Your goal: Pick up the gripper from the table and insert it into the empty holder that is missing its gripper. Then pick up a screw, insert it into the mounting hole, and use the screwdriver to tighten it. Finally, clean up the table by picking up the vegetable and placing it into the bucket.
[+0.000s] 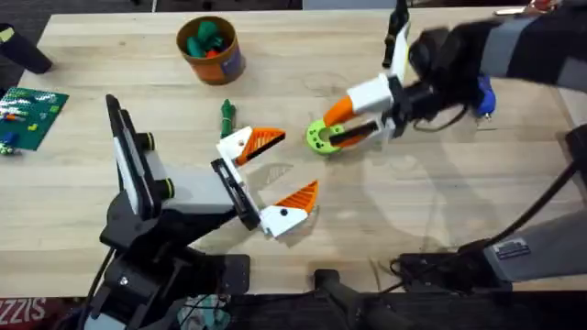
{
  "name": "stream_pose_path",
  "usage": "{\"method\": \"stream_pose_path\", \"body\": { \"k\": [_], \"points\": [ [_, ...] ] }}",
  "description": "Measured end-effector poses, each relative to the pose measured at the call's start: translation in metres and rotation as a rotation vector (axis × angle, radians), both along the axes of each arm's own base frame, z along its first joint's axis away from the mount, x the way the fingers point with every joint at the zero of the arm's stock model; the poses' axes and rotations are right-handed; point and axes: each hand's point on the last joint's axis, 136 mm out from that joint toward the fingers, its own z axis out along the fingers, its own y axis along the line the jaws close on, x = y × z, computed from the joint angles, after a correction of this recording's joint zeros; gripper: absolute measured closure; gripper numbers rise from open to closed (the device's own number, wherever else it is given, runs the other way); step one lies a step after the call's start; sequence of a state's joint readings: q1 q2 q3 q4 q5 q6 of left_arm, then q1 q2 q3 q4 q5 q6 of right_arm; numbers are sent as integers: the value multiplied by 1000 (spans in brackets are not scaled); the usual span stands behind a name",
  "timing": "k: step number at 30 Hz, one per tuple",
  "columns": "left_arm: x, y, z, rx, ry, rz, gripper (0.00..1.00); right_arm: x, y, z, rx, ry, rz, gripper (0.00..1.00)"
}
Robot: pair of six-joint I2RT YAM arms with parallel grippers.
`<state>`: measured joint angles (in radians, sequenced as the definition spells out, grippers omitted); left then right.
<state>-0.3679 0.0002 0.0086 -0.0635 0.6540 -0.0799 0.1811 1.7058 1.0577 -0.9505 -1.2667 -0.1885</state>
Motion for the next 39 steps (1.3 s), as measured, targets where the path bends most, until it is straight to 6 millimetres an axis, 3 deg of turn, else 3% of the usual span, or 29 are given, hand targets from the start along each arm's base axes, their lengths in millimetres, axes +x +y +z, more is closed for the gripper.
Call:
{"method": "stream_pose_path", "body": {
  "k": [4, 8, 16, 23, 27, 32, 39],
  "points": [
    [0, 0, 0, 0, 0, 0, 23, -21, -5, -12, 69, 3, 5, 172],
    [0, 0, 0, 0, 0, 0, 23, -28, -10, -19, 105, -35, -3, 172],
    [0, 0, 0, 0, 0, 0, 23, -6, 5, -21, 164, -261, 32, 172],
    [0, 0, 0, 0, 0, 1, 23, 24, 37, -18, 144, -355, 41, 172],
    [0, 0, 0, 0, 0, 1, 23, 37, 58, -4, 154, -378, 25, 172],
    [0, 0, 0, 0, 0, 2, 23, 39, 71, 5, 166, -298, 12, 172],
    [0, 0, 0, 0, 0, 3, 23, 37, 73, -25, 158, -146, 31, 172]
  ]
}}
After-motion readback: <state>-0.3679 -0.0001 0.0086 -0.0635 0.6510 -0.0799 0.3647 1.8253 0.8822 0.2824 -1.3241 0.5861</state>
